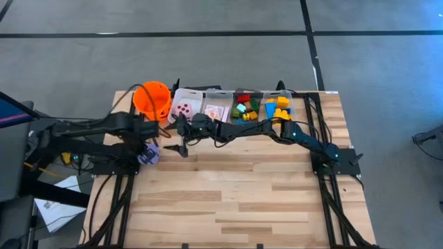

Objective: Pick & Place Toys
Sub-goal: Put the violet die into the white bin

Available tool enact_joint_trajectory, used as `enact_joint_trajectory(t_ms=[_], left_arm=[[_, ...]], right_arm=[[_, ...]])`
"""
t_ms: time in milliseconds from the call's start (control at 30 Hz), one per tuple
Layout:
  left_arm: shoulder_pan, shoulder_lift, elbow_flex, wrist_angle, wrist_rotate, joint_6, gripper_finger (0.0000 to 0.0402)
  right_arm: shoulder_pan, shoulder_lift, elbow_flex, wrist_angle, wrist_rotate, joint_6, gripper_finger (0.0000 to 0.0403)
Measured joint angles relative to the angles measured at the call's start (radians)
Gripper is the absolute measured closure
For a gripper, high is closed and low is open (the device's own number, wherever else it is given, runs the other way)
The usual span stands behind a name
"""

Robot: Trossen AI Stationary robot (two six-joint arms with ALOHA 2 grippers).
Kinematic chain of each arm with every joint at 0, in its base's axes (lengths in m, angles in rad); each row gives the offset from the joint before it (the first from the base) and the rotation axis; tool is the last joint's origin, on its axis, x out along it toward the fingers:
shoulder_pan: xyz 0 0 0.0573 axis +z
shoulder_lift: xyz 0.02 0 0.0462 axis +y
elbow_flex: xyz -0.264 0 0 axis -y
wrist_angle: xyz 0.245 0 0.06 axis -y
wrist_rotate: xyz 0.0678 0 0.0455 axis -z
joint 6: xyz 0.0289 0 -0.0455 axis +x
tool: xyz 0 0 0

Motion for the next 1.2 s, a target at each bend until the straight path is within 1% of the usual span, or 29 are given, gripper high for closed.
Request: enact_joint_trajectory(t_ms=[133, 300, 567, 733, 800, 900, 933, 1000, 1067, 1133, 1200], left_arm=[[0.0, 0.117, 0.0, 0.0, -0.015, 0.072, 0.0401], [0.0, 0.214, 0.0, 0.033, -0.055, 0.106, 0.0401], [0.0, 0.303, 0.0, 0.038, -0.068, 0.108, 0.0401], [0.0, 0.32, -0.001, 0.035, -0.082, 0.108, 0.0401], [0.0, 0.319, -0.001, 0.034, -0.089, 0.109, 0.0401], [0.0, 0.307, -0.001, 0.031, -0.093, 0.127, 0.0401], [-0.001, 0.308, -0.001, 0.03, -0.093, 0.127, 0.0401], [-0.001, 0.308, -0.001, 0.029, -0.093, 0.129, 0.0401], [-0.004, 0.308, -0.001, 0.026, -0.093, 0.133, 0.0401], [-0.009, 0.308, -0.006, 0.029, -0.093, 0.133, 0.0401], [-0.015, 0.308, -0.019, 0.029, -0.092, 0.133, 0.0401]], right_arm=[[-0.006, 0.0, 0.0, -0.023, 0.0, 0.014, 0.0003], [-0.004, 0.0, 0.0, -0.062, 0.0, 0.017, 0.0003], [-0.005, 0.0, 0.0, -0.143, 0.0, 0.006, 0.0003], [-0.035, -0.001, 0.0, -0.229, -0.002, 0.003, 0.0003], [-0.053, -0.002, 0.0, -0.292, -0.046, 0.02, 0.0003], [-0.074, -0.005, 0.001, -0.371, -0.181, 0.043, 0.0003], [-0.075, -0.008, -0.005, -0.381, -0.206, 0.043, 0.0003], [-0.069, -0.018, -0.045, -0.344, -0.209, 0.02, 0.0003], [-0.06, -0.044, -0.117, -0.281, -0.196, 0.03, 0.0003], [-0.048, -0.074, -0.214, -0.186, -0.145, 0.041, 0.0003], [-0.04, -0.116, -0.323, -0.08, -0.06, 0.042, 0.0003]])
